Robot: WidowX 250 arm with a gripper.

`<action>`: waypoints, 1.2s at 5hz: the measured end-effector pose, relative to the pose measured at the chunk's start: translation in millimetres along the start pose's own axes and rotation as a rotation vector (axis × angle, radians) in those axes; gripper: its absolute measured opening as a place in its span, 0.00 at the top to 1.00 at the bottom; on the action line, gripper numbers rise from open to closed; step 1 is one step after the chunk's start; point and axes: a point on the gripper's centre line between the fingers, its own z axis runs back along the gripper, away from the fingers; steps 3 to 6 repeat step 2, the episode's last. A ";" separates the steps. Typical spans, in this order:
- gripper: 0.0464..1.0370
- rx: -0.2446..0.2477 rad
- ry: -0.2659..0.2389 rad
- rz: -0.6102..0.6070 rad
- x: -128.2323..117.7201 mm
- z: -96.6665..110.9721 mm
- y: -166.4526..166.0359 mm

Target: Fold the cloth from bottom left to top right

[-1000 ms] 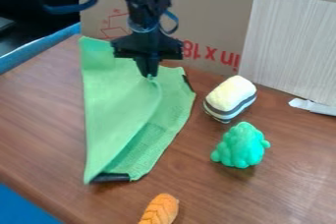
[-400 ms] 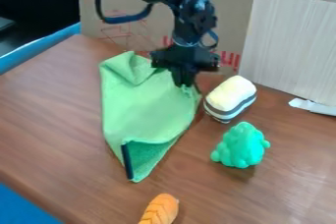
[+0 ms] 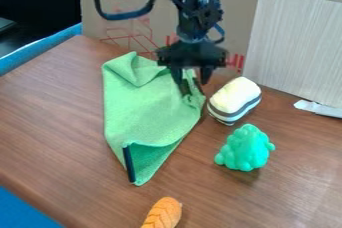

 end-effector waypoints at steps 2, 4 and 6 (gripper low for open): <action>0.04 -0.148 0.046 -0.056 11.4 40.8 4.5; 0.04 -0.148 0.046 -0.056 11.4 40.8 4.5; 0.04 -0.148 0.046 -0.056 11.4 40.8 4.5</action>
